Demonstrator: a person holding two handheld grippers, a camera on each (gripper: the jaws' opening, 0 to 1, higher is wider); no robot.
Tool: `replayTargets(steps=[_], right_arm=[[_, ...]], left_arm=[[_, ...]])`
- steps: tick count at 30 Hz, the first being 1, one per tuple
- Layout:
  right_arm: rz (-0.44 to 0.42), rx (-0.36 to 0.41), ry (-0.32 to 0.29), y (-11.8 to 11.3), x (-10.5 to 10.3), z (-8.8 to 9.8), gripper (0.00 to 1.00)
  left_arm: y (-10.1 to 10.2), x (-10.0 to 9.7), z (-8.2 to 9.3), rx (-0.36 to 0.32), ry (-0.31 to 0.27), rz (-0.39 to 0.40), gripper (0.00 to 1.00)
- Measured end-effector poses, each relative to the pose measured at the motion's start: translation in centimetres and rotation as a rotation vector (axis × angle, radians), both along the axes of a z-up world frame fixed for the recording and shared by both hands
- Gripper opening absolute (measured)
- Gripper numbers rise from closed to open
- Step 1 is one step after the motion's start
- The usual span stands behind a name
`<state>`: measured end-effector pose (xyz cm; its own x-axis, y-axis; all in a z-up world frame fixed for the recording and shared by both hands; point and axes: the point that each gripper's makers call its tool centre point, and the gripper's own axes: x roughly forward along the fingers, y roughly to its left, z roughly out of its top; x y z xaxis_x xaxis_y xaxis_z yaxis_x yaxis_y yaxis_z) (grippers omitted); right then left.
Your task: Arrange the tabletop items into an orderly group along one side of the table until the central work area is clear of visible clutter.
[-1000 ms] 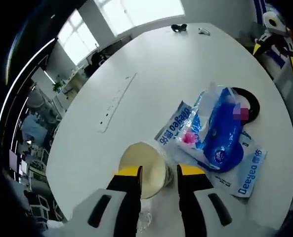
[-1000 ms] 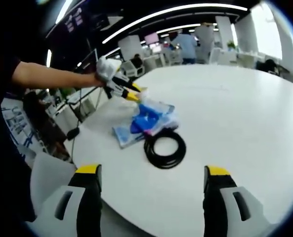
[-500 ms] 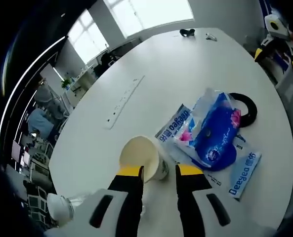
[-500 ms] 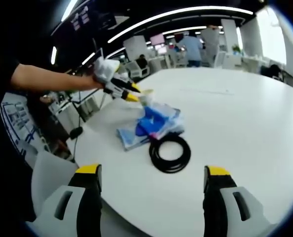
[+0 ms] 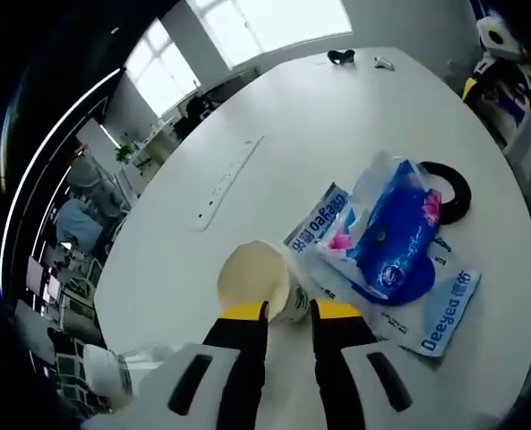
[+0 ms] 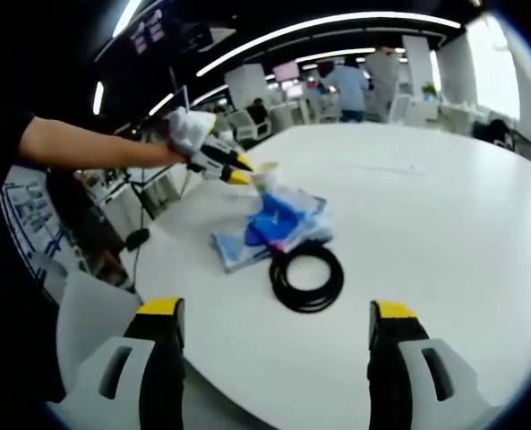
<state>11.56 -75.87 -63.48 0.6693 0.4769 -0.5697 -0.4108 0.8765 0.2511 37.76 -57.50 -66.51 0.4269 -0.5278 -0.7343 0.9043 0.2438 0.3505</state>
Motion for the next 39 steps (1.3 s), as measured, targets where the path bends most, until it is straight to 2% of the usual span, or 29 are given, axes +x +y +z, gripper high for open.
replayTargets(steps=[10,18,29,39], right_arm=[[-0.029,-0.002,0.007,-0.6,-0.1,-0.1,0.82],[-0.021,-0.002,0.014,-0.1,-0.2,-0.3,0.82],[-0.011,0.002,0.005,0.2,-0.1,0.0,0.82],[0.006,-0.006,-0.016,0.2,0.2,0.7,0.82]], left_arm=[[0.2,1.0,-0.8,0.028,-0.005,0.001,0.08],[0.6,1.2,-0.7,0.029,-0.009,-0.003,0.08],[0.6,0.8,0.6,-0.011,-0.028,0.039,0.22],[0.1,-0.4,2.2,-0.046,-0.045,0.058,0.3]])
